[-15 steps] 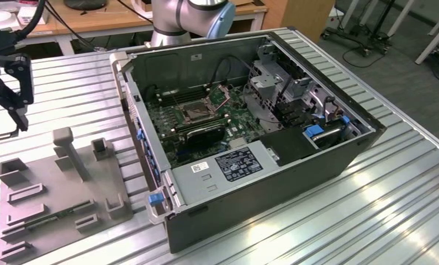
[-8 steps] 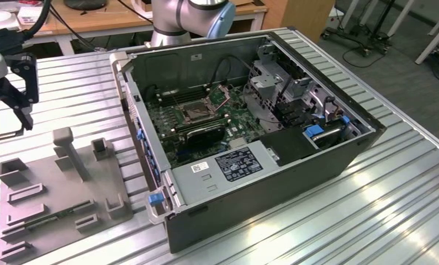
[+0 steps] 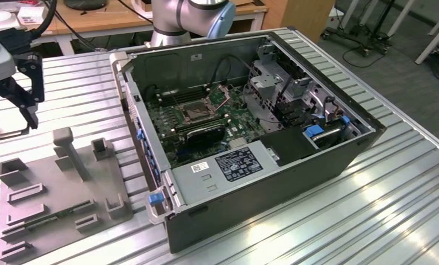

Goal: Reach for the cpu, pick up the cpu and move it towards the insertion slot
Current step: 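Pick up the cpu and move it towards the insertion slot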

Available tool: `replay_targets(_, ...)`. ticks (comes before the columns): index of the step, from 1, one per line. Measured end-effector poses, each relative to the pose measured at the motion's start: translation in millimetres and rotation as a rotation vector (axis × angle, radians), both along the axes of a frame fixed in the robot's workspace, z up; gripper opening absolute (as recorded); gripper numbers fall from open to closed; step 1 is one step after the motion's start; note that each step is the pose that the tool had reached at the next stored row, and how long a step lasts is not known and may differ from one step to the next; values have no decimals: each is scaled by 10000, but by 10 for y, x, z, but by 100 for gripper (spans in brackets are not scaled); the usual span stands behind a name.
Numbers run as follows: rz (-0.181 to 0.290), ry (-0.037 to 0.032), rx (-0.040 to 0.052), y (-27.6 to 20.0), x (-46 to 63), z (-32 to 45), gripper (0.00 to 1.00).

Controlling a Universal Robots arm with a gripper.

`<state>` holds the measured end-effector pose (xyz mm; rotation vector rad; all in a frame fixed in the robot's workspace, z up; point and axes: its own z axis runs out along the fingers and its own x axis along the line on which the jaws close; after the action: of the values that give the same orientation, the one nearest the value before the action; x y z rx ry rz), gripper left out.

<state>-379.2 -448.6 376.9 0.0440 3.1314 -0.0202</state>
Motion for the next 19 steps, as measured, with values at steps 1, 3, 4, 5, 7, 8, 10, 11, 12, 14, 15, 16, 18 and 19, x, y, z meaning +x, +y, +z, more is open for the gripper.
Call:
replay_targets(1,1,1,0,0,8,0,55)
replay_targets(3,1,0,0,0,24,0,55)
replay_targets(4,1,0,0,0,31,0,55)
replay_targets(5,1,1,0,0,38,0,55)
replay_targets(7,1,0,0,0,51,-1,55)
replay_targets(8,0,1,0,0,58,0,55)
replay_targets(10,1,0,0,0,71,-1,55)
replay_targets(11,1,1,0,0,78,0,55)
replay_targets(12,1,0,0,0,84,-1,55)
replay_targets(14,0,0,1,0,94,-1,55)
replay_targets(15,0,1,0,0,100,-1,55)
replay_targets(16,0,0,0,0,105,-1,55)
replay_targets(18,0,1,0,0,114,-1,55)
replay_targets(19,0,0,0,0,117,-1,55)
